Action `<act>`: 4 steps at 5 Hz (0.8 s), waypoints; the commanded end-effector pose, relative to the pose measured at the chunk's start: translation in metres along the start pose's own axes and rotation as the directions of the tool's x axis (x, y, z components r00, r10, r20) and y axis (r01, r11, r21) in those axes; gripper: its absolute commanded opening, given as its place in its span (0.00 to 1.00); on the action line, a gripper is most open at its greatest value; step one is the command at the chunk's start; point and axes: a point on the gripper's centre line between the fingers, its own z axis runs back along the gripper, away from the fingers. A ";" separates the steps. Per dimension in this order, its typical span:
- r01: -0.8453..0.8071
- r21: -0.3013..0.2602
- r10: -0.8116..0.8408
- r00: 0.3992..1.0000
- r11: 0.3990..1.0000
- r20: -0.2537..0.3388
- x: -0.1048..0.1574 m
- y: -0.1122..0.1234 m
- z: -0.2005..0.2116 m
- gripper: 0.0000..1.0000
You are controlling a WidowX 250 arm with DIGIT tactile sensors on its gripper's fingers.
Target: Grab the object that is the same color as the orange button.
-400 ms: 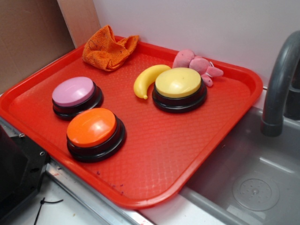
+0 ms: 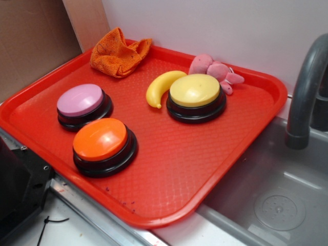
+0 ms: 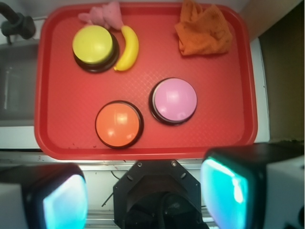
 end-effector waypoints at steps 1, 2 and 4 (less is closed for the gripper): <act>-0.353 -0.018 0.353 0.935 0.935 0.019 0.019 0.026 -0.019 1.00; -0.554 -0.017 0.554 0.832 0.832 0.009 0.033 0.044 -0.039 1.00; -0.826 0.046 0.817 0.562 0.561 0.133 0.061 0.083 -0.081 1.00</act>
